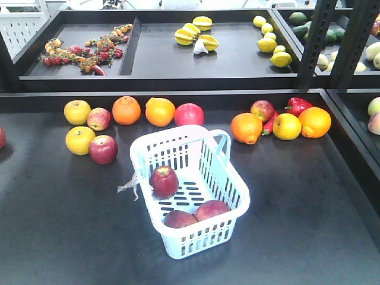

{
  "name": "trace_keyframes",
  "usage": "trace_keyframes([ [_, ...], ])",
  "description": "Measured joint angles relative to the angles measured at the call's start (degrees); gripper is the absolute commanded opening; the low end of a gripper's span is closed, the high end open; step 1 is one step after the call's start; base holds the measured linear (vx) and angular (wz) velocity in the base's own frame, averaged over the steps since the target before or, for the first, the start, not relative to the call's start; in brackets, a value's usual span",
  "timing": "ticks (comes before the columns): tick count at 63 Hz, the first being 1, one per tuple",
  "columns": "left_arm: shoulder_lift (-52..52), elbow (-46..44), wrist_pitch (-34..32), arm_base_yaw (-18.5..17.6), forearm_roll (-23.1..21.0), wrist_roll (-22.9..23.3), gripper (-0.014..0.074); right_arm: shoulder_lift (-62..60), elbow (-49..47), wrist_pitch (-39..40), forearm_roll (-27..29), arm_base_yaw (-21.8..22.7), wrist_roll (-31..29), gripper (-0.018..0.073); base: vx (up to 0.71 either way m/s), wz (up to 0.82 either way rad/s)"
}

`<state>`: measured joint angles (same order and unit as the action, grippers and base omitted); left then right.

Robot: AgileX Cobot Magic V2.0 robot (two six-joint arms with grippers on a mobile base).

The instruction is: Pick three apples into basket with both arms

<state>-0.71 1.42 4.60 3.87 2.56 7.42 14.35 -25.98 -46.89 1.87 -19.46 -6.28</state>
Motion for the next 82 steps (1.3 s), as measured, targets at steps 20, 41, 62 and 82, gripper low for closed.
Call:
trace_keyframes([
  [20,0.0,0.0,-0.2,0.6,-3.0,0.0,-0.0006,0.0,0.0,0.0,0.0,0.0,0.0,-0.0001,0.00,0.00],
  [41,0.0,0.0,-0.2,0.7,-3.2,0.0,-0.0006,0.0,0.0,0.0,0.0,0.0,0.0,-0.0001,0.00,0.00],
  [62,0.0,0.0,-0.2,0.7,-3.2,0.0,-0.0006,0.0,0.0,0.0,0.0,0.0,0.0,-0.0001,0.00,0.00],
  [82,0.0,0.0,-0.2,0.7,-3.2,0.0,-0.0006,0.0,0.0,0.0,0.0,0.0,0.0,-0.0001,0.00,0.00],
])
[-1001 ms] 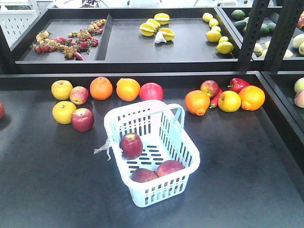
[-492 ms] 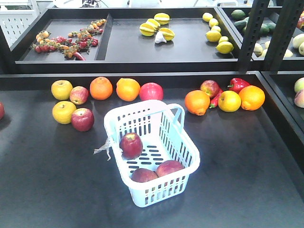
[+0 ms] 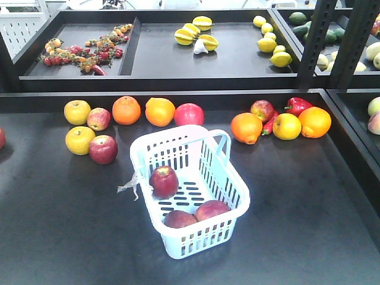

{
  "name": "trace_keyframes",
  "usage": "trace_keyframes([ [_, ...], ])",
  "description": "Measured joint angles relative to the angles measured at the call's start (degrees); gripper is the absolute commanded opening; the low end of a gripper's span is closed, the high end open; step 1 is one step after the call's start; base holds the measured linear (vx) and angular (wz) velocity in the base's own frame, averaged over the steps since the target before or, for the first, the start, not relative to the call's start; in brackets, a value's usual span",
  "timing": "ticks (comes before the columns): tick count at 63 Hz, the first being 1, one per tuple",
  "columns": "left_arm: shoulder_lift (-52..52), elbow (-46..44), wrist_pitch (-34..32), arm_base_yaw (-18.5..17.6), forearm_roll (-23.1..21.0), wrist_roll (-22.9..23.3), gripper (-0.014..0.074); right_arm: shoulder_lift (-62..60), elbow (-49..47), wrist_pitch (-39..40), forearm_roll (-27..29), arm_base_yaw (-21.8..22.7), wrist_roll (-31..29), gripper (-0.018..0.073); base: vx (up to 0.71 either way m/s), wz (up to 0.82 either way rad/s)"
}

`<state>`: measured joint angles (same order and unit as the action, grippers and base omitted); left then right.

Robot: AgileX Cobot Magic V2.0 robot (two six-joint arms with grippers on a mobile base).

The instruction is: Pick three apples into basket with both arms

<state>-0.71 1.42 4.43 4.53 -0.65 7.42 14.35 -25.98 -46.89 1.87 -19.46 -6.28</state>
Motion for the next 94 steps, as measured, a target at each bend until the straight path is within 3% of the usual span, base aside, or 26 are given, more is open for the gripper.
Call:
trace_keyframes([
  [10,0.0,0.0,0.0,0.0,0.0,0.0,-0.0006,0.0,0.0,1.3,-0.8,0.0,0.1,-0.0001,0.00,0.00],
  [18,0.0,0.0,0.0,0.0,0.0,0.0,-0.0006,0.2,2.7,12.1,-0.7,1.1,0.9,-0.0001,0.00,0.00],
  [24,0.0,0.0,0.0,0.0,0.0,0.0,-0.0006,0.5,8.6,18.1,-0.9,4.0,2.0,-0.0001,0.00,0.00],
  [34,0.0,0.0,0.0,0.0,0.0,0.0,-0.0006,-4.2,16.8,19.0,-1.3,9.9,8.6,-0.0001,0.00,0.00],
  [49,0.0,0.0,0.0,0.0,0.0,0.0,-0.0006,-12.6,24.4,22.2,-2.8,17.5,14.0,-0.0001,0.00,0.00],
  [69,0.0,0.0,0.0,0.0,0.0,0.0,-0.0006,-14.4,27.6,40.2,-4.0,17.9,14.6,-0.0001,0.00,0.00],
  [94,0.0,0.0,0.0,0.0,0.0,0.0,-0.0006,-14.9,27.6,46.9,-6.4,17.9,13.3,-0.0001,0.00,0.00],
])
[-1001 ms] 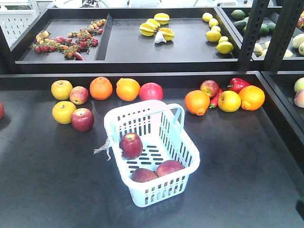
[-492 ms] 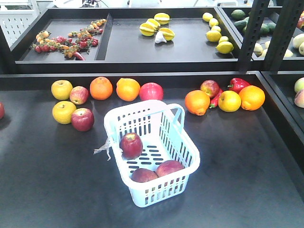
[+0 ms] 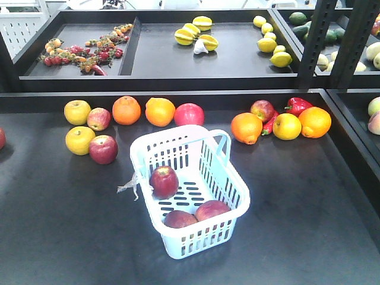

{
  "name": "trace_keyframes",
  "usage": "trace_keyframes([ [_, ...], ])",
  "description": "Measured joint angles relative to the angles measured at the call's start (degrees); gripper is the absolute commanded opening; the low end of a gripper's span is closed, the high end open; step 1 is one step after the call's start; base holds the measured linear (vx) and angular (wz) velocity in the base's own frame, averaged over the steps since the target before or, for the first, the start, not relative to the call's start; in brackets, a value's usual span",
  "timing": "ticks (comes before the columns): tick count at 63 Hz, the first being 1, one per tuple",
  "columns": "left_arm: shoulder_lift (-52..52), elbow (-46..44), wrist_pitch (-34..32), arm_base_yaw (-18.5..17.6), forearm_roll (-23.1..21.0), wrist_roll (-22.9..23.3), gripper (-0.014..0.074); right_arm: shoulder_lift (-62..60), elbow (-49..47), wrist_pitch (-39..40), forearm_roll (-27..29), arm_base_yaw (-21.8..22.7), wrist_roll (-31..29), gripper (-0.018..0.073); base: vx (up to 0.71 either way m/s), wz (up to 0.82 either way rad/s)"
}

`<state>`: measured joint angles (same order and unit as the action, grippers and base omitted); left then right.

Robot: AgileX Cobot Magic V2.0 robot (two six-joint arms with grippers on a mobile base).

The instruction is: Pick three apples into basket with both arms

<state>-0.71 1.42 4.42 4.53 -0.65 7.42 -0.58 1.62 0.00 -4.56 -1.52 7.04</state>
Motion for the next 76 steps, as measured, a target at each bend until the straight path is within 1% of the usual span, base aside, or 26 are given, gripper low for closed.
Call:
trace_keyframes([
  [12,0.0,0.0,0.0,0.0,0.0,0.0,-0.0006,0.0,0.0,0.4,-1.7,0.0,0.0,-0.0001,0.00,0.00],
  [21,0.0,0.0,0.0,0.0,0.0,0.0,-0.0006,0.0,0.0,0.4,-2.0,0.0,-0.1,-0.0001,0.00,0.00],
  [76,0.0,0.0,0.0,0.0,0.0,0.0,-0.0006,0.0,0.0,0.5,-2.0,0.1,-0.2,-0.0001,0.00,0.00],
])
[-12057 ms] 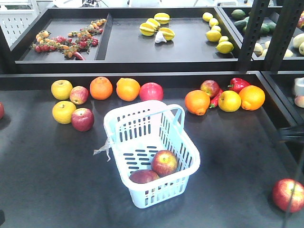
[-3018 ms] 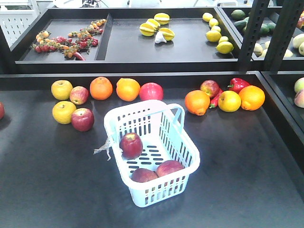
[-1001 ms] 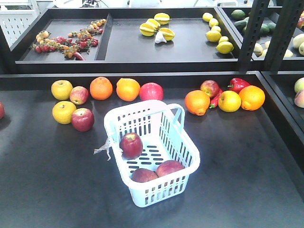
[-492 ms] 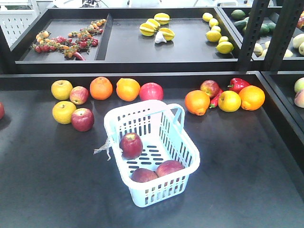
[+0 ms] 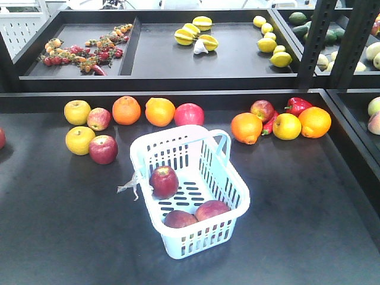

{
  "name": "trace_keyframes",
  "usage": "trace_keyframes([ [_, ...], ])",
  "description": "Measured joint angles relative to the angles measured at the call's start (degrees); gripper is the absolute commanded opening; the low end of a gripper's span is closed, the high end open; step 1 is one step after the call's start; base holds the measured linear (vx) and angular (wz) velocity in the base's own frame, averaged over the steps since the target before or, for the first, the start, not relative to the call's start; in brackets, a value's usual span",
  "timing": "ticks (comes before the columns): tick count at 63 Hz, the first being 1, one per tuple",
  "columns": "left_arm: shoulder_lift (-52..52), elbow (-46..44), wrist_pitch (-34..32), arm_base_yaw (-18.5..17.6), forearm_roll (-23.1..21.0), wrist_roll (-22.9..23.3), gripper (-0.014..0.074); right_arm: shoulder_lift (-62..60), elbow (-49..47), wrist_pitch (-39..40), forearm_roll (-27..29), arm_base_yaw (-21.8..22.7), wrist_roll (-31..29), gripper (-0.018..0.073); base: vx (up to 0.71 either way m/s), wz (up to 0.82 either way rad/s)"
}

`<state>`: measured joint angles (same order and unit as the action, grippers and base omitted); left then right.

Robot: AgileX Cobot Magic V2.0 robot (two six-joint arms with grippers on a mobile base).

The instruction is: Pick three apples into basket with both arms

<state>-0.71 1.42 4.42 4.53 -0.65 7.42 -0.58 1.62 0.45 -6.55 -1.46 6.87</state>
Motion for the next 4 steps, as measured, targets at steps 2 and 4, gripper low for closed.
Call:
trace_keyframes([
  [2,0.0,0.0,0.0,0.0,0.0,0.0,-0.0006,0.0,0.0,0.0,0.0,0.0,0.0,-0.0001,0.00,0.00],
  [4,0.0,0.0,0.0,0.0,0.0,0.0,-0.0006,0.0,0.0,0.0,0.0,0.0,0.0,-0.0001,0.00,0.00],
])
